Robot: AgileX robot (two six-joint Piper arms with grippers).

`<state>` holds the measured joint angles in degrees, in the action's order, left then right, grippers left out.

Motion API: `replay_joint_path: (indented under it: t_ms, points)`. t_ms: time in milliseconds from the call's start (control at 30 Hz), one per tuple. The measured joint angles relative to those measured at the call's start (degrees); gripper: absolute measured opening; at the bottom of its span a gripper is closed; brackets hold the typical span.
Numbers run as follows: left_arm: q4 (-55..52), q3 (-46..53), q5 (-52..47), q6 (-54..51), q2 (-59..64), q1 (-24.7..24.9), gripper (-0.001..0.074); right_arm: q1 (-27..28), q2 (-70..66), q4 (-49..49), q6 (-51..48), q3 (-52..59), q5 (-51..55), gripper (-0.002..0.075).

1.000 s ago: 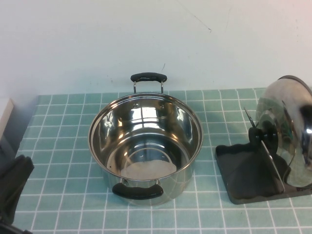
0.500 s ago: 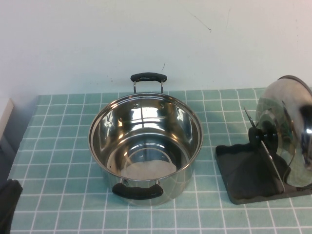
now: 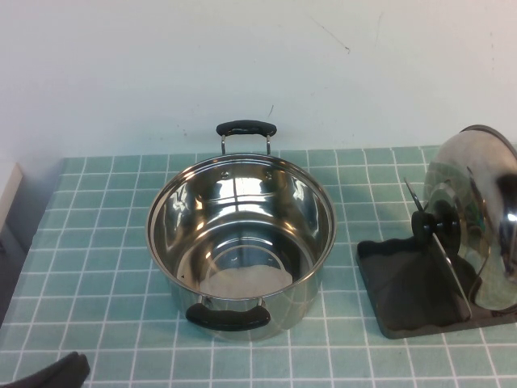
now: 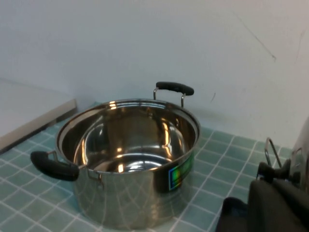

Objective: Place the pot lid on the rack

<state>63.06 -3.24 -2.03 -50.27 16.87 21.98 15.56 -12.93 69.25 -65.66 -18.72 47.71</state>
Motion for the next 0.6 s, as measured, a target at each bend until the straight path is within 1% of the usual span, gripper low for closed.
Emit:
replay_joint_path:
  t_ms: [100,200,267,367,433,467,500,567,600]
  points:
    - [-0.13,0.28,-2.38,0.00,0.00,0.00,-0.0002,-0.14,0.00,-5.99,0.00,0.98,-0.73,-0.0001]
    - [-0.21,0.28,-4.75,0.00,0.00,0.00,-0.0002,-0.14,0.00,-12.95,-0.98,1.35,-5.04,-0.0001]
    - [-0.35,0.28,-6.20,0.00,0.00,0.00,-0.0002,-0.14,0.39,-13.96,-5.73,1.58,-11.46,-0.0001]
    - [-0.62,0.28,-8.83,0.00,0.00,0.00,-0.0002,-0.14,1.94,-11.38,-13.92,1.58,-21.81,-0.0001]
    - [-0.61,0.28,-10.47,0.00,0.00,0.00,-0.0002,-0.14,3.25,-12.49,-13.94,1.72,-26.61,-0.0001]
    - [-0.73,0.28,-11.06,-0.11,0.00,0.00,-0.0002,-0.14,4.13,-16.07,-10.57,2.11,-29.11,-0.0001]
    - [-0.73,0.28,-11.78,-0.09,0.00,0.00,-0.0002,-0.14,5.05,-22.22,-4.27,2.65,-30.67,-0.0001]
    - [-0.85,0.28,-13.20,-0.09,0.00,0.00,-0.0002,-0.14,7.00,-39.09,14.69,4.98,-32.30,-0.0001]
    - [-0.85,0.28,-13.96,-0.09,0.00,0.00,-0.0002,-0.14,7.99,-45.88,22.81,6.52,-32.05,-0.0001]
